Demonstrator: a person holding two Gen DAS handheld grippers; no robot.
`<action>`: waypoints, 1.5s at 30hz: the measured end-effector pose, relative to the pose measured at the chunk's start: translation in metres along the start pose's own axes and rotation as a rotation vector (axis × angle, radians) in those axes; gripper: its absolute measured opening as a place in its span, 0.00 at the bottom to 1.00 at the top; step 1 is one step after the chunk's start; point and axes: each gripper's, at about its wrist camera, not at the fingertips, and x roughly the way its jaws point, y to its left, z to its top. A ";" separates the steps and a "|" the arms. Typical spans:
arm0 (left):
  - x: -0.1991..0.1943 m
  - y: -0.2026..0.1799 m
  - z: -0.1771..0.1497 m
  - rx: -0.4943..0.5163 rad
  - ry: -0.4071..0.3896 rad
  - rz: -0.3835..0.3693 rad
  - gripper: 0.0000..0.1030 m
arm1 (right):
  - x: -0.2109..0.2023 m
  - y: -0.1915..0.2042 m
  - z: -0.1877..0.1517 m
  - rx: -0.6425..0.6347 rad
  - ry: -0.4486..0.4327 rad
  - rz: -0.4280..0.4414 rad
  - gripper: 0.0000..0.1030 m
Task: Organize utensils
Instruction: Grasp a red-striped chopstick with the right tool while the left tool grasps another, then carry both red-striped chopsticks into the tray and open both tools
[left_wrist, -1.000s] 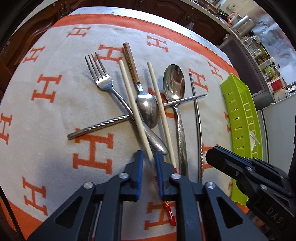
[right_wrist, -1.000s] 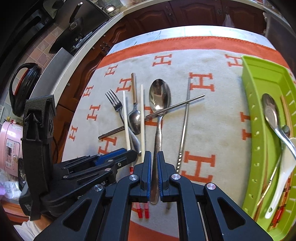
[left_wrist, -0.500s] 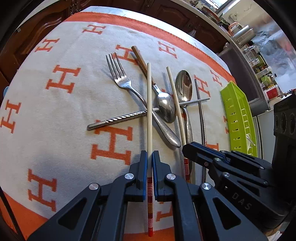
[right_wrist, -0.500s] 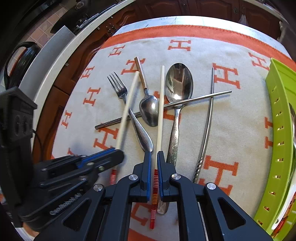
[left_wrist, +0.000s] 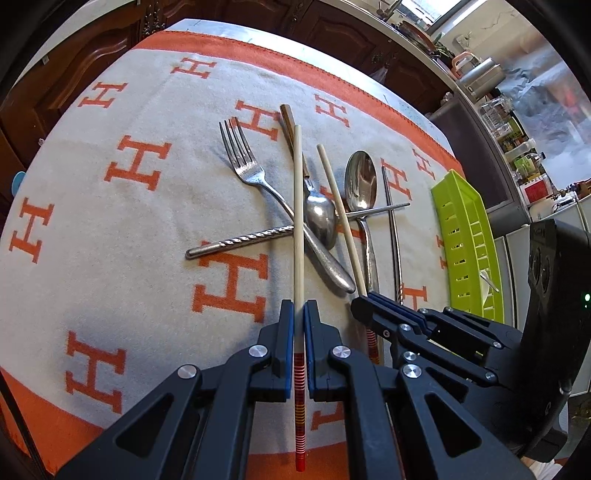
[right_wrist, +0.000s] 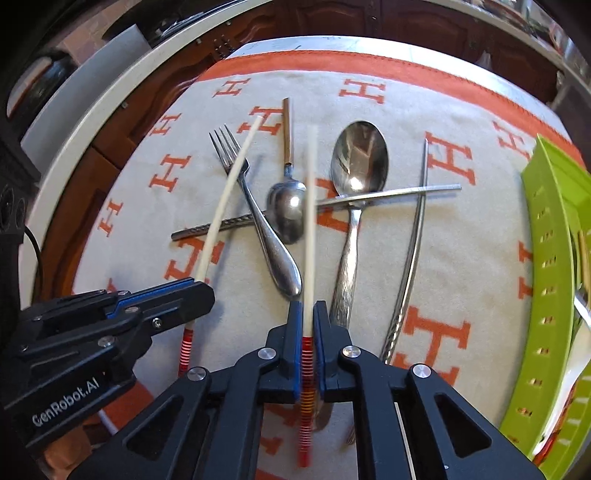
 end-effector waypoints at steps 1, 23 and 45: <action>-0.002 -0.001 0.000 0.003 -0.004 0.001 0.03 | -0.004 -0.003 -0.002 0.014 -0.007 0.017 0.06; -0.013 -0.139 -0.017 0.222 0.017 -0.029 0.03 | -0.165 -0.168 -0.097 0.350 -0.296 -0.032 0.06; 0.075 -0.250 0.001 0.264 0.111 -0.065 0.04 | -0.138 -0.245 -0.098 0.360 -0.243 -0.103 0.07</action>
